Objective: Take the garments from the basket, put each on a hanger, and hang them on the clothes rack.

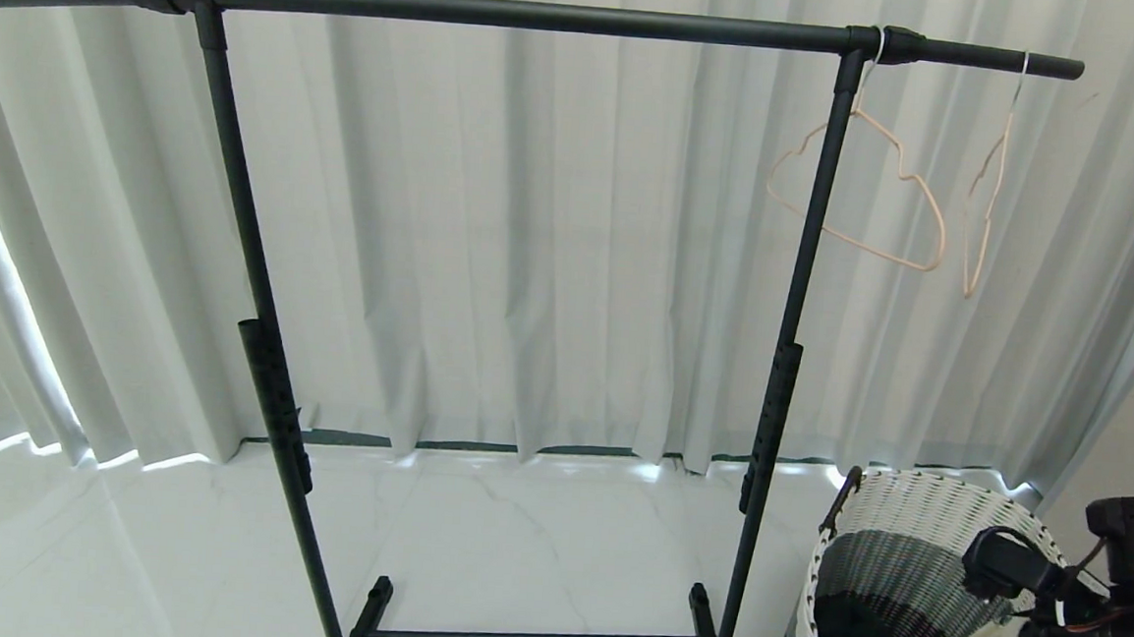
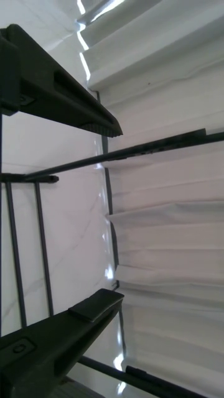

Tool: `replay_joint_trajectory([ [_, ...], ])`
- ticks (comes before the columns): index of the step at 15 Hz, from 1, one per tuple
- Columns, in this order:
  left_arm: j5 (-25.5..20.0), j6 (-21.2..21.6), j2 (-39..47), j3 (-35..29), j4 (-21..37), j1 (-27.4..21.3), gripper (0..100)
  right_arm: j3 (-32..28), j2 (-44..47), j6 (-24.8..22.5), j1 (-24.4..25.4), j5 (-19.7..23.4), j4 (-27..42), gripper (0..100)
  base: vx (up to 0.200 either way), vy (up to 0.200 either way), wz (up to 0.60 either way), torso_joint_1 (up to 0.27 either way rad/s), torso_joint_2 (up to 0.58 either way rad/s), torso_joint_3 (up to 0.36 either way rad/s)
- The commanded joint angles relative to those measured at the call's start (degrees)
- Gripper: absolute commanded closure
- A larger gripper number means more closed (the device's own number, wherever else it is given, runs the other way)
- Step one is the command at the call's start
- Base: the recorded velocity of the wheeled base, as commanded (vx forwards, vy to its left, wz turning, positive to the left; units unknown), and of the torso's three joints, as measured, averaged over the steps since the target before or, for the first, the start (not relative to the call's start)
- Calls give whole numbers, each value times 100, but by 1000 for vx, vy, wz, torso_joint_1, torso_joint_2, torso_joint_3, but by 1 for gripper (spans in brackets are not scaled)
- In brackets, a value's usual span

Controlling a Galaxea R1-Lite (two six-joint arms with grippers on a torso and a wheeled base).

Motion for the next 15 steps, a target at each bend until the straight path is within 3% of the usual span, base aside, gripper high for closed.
replay_joint_trajectory([
  [1,-1,-5,9,0,-1,0,0,-237,-2208,771,345,9,1399,100,0,0,0,0,0,0],
  [3,-1,-5,9,0,-1,0,0,-905,-3421,938,433,18,3148,100,0,0,0,0,0,0],
  [4,-1,-14,9,0,-1,0,0,-1546,-4308,964,468,18,4616,100,0,0,0,0,0,0],
  [5,-1,-5,9,0,-1,0,0,-1968,-4818,964,476,26,5503,100,0,0,0,0,0,0],
  [7,-1,-5,9,0,-1,0,0,-2636,-5609,973,450,18,6576,100,0,0,0,0,0,0],
  [10,-1,30,9,0,-1,0,0,-3331,-6075,1078,178,-44,7446,100,-133,0,0,0,3,2],
  [13,-1,12,9,0,-1,0,0,-3445,-6093,1087,81,35,7516,100,-200,0,0,6,6,1],
  [15,-1,21,9,0,-1,0,0,-3445,-6040,1087,99,431,7490,100,-200,0,0,-2,5,7],
])
